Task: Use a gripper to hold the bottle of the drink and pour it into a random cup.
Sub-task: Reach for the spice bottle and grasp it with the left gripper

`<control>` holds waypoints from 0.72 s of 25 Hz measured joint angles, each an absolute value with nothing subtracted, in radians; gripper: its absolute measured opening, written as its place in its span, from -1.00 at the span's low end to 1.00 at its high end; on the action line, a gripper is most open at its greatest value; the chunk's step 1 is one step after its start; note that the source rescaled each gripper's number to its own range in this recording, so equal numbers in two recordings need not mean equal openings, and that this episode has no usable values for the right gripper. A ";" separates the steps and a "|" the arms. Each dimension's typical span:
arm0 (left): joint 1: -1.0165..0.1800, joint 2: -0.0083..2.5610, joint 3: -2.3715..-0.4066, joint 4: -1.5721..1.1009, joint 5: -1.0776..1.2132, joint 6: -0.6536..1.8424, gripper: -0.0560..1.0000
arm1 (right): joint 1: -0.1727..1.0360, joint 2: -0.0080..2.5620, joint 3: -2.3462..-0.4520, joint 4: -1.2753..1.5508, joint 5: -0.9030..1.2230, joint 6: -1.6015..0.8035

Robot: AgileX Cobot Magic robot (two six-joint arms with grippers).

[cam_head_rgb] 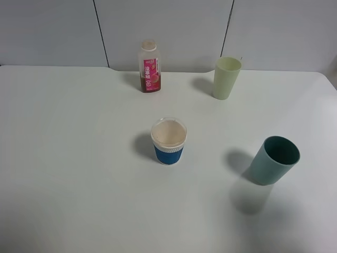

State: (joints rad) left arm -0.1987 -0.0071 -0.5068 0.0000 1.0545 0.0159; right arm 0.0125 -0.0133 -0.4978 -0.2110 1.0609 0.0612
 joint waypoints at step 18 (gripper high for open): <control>-0.199 -0.007 -0.507 0.000 1.054 0.016 1.00 | 0.013 -0.013 -0.498 -0.211 1.061 0.061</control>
